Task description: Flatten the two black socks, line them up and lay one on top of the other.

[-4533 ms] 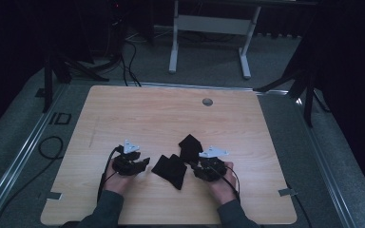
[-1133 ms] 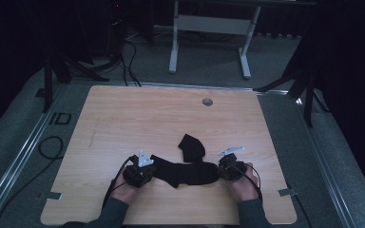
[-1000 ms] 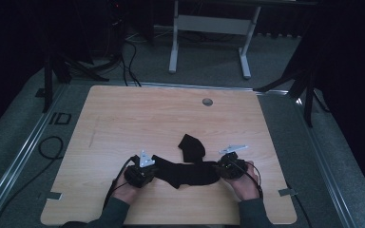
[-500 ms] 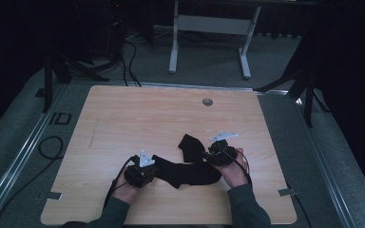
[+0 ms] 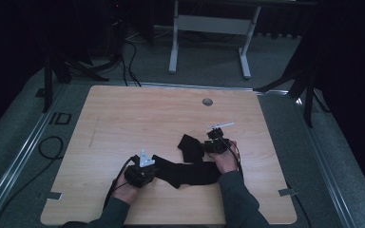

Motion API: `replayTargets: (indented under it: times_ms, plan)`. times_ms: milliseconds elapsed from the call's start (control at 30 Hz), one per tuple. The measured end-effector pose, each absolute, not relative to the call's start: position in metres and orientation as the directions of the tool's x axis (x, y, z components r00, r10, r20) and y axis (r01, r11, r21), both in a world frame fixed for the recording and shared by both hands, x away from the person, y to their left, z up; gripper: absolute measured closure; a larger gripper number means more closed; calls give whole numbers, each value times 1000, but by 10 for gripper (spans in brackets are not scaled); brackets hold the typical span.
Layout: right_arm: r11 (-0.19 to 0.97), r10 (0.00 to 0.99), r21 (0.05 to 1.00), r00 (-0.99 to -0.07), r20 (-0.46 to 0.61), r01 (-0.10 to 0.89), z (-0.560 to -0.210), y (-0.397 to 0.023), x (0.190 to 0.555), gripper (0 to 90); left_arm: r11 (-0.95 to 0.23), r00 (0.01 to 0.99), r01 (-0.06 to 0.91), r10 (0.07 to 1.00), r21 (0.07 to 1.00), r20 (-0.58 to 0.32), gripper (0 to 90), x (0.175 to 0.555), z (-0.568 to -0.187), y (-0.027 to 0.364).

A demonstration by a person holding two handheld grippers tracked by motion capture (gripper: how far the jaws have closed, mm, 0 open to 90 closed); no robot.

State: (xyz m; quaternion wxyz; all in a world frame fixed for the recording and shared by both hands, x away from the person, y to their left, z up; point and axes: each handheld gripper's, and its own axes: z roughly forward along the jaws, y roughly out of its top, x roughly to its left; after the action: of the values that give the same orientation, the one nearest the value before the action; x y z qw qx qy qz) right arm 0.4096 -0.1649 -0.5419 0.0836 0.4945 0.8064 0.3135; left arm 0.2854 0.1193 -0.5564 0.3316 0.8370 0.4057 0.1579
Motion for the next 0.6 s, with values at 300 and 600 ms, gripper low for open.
replayTargets:
  times_ms: [300,600]
  plan:
    - [402,837,575,-541,86,713,-542,-153,407,870,-454,622,573,783,682,-2,803,285,-556,119]
    - [383,802,664,-587,105,642,-503,-151,388,871,-450,622,574,783,685,-7,801,285,-557,119]
